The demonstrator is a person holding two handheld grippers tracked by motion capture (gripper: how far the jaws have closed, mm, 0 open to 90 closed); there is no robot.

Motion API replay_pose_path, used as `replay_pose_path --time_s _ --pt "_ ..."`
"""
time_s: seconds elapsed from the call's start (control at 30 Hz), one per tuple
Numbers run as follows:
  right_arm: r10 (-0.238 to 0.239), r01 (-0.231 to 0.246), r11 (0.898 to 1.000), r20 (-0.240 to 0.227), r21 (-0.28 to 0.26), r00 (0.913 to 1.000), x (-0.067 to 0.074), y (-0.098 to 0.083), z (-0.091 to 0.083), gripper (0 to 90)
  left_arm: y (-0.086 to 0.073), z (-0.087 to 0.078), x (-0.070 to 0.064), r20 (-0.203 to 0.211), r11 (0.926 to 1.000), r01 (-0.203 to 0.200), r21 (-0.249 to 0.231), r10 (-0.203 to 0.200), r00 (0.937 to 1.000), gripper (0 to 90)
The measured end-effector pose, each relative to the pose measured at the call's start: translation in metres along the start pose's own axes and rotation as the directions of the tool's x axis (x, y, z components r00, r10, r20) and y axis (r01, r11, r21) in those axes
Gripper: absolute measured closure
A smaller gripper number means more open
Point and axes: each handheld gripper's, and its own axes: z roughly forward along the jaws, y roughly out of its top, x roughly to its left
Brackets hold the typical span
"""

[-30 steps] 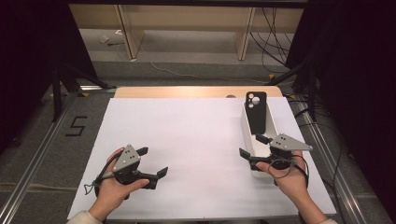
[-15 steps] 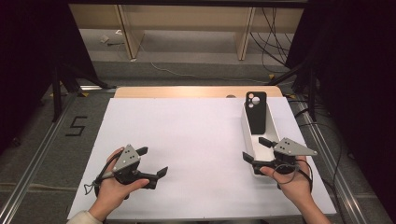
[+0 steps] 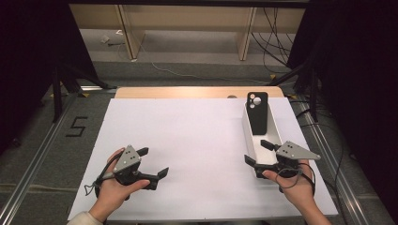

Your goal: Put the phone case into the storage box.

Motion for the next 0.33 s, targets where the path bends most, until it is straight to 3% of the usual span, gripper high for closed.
replay_pose_path --time_s 0.33 --pt "0.006 -0.006 1.000 0.002 -0.001 1.0000 -0.0006 -0.0008 -0.0001 18.3 0.0005 0.0003 0.0006 -0.003 1.0000 0.000 -0.002 0.000 1.0000 0.0"
